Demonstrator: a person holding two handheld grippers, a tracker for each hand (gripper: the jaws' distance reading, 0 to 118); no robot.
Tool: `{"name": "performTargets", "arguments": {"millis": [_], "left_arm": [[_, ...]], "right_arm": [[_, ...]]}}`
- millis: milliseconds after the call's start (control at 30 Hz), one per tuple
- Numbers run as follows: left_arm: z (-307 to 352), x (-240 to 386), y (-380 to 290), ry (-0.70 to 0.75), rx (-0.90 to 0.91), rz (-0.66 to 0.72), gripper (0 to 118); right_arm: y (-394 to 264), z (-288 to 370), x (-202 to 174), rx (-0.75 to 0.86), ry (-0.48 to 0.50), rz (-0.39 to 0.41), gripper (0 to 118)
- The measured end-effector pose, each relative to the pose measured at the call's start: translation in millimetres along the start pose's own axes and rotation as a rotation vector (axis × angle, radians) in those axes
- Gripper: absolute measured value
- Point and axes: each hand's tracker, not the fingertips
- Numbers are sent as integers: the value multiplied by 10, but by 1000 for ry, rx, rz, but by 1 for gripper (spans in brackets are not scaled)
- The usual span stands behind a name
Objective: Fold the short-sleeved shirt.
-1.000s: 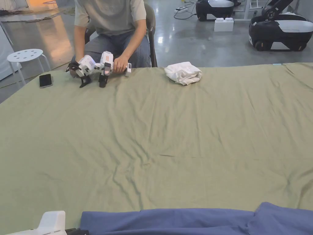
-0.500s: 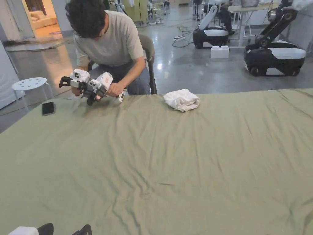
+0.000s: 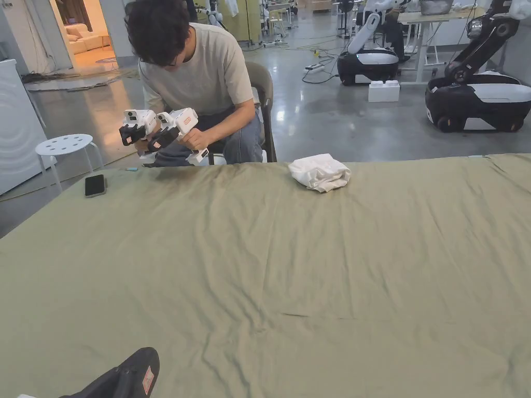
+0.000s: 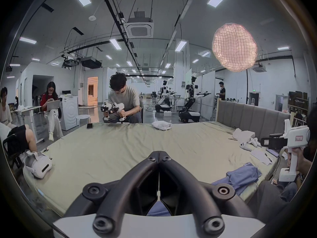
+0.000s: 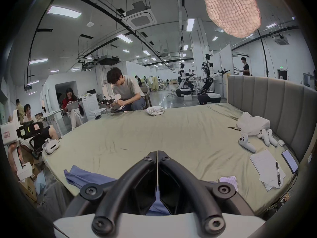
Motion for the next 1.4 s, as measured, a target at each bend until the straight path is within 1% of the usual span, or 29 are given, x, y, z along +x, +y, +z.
{"name": "performTargets", "arguments": {"millis": [100,133,200,233,267,300,367,400,500,533,600,633,667,700,733,800,833,867,900,967,1000,1033,1100,1133,1167,1200,1267,1333,1400], "left_arm": [[-10,-28,-2,-7,-8,12,0],[-20,-66,-1,-9,-21,41,0],[-74,-210,-24,-41,-63,140,0],[-169,-350,-70,-69,-133,210,0],[-228,-455,-145,-72,-157,269,9],[-314,-601,-267,-56,-195,348,30],[-549,-961,-594,-48,-317,507,103],[-636,-1140,-801,-43,-353,600,110],[-862,-1576,-1319,-86,-442,818,108],[-912,-1681,-1471,-60,-453,880,108],[-1014,-1824,-1702,-66,-496,977,108],[-962,-1444,-1574,-80,-496,1020,108],[-995,-1427,-1647,-95,-504,1054,106],[-1028,-1372,-1732,-105,-503,1103,101],[-1050,-1308,-1790,-125,-476,1130,94],[-1112,-1271,-1938,-171,-432,1159,60],[-1160,-1213,-1962,-157,-463,1175,41],[-1214,-1156,-1981,-140,-497,1174,23],[-1205,-1279,-2062,-112,-524,1132,15],[-1197,-1294,-2049,-128,-476,1139,8],[-1175,-1327,-2023,-141,-426,1185,6],[-1140,-1390,-2000,-130,-416,1182,6],[-1108,-1472,-1842,-76,-440,1093,6],[-1056,-1528,-1757,-55,-421,1059,5],[-1013,-1506,-1690,-65,-421,1075,5],[-946,-1595,-1607,-42,-395,1060,5],[-809,-1793,-1377,22,-376,964,6],[-739,-1867,-1151,59,-389,819,6],[-680,-1845,-887,96,-389,701,6]], "right_arm": [[-19,-12,-2,-5,8,1,0],[-21,-18,-2,-5,14,-4,0],[-24,-25,-1,-6,17,-11,0],[-28,-23,3,-5,19,-16,0],[-36,-20,14,-7,22,-23,0],[-53,-19,31,-13,31,-34,0],[-106,-18,51,-26,37,-51,0],[-135,-18,62,-39,42,-62,0],[-235,-10,82,-67,46,-70,0],[-263,-9,86,-77,47,-72,0],[-311,-11,94,-96,43,-79,0],[-325,-16,105,-107,43,-89,0],[-339,-16,110,-111,42,-93,0],[-355,-14,113,-114,39,-98,0],[-360,-15,116,-119,37,-103,0],[-370,-15,116,-126,31,-105,0],[-351,-15,92,-130,29,-102,0],[-350,-16,89,-133,29,-100,0],[-351,-20,86,-139,29,-95,0],[-326,-22,58,-146,23,-78,0],[-324,-21,51,-149,18,-70,0],[-328,-20,50,-152,17,-66,0],[-326,-23,57,-158,19,-69,0],[-334,-30,63,-160,19,-74,0],[-343,-38,68,-162,19,-78,0],[-352,-45,72,-163,19,-83,0],[-351,-55,78,-164,21,-94,0],[-357,-72,84,-167,26,-102,0],[-342,-75,95,-166,28,-101,0]]}}
